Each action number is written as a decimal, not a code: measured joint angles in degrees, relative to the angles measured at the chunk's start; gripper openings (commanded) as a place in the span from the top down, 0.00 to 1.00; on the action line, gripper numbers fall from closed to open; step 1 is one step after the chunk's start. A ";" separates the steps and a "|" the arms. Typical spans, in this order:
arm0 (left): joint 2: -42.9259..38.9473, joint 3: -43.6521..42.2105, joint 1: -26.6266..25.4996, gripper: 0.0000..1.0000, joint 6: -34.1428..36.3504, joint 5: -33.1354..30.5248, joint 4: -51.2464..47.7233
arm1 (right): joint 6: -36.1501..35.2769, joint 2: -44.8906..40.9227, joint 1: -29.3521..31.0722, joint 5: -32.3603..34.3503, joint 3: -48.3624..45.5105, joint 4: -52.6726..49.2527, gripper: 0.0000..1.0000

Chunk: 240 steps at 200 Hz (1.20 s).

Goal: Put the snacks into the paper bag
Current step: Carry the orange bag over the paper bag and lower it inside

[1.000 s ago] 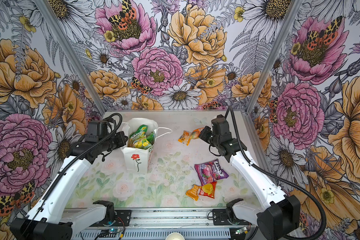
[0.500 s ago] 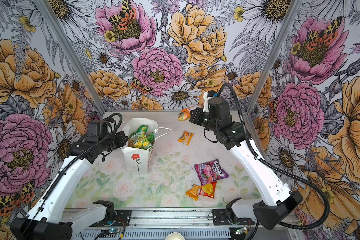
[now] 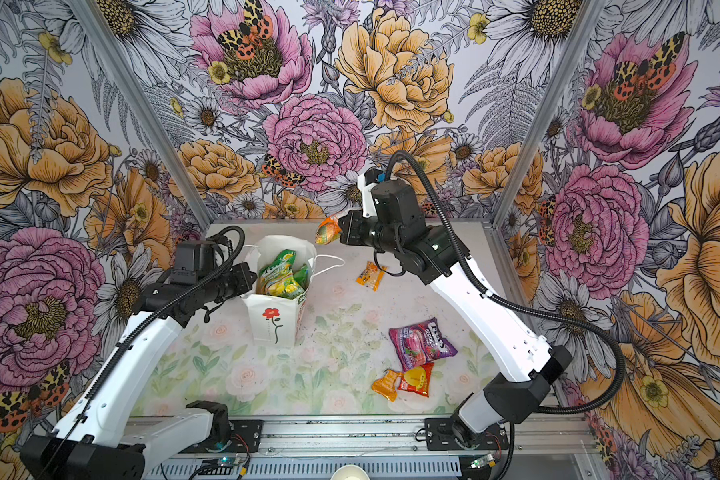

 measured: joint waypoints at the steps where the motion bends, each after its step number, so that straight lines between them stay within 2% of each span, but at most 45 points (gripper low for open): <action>1: 0.00 0.00 0.00 1.00 0.00 -0.02 0.00 | -0.02 0.15 0.15 0.02 0.13 -0.02 1.00; 115: 0.00 0.00 0.00 1.00 0.02 -0.02 0.00 | -4.55 9.11 8.57 -2.19 7.72 -8.55 1.00; 187: 0.00 0.00 0.00 1.00 0.00 0.17 0.00 | -8.41 17.49 10.78 -2.99 17.38 -18.99 1.00; 240: 0.00 0.00 0.00 1.00 0.00 0.44 0.02 | -12.28 22.12 11.19 -0.37 27.28 -28.65 1.00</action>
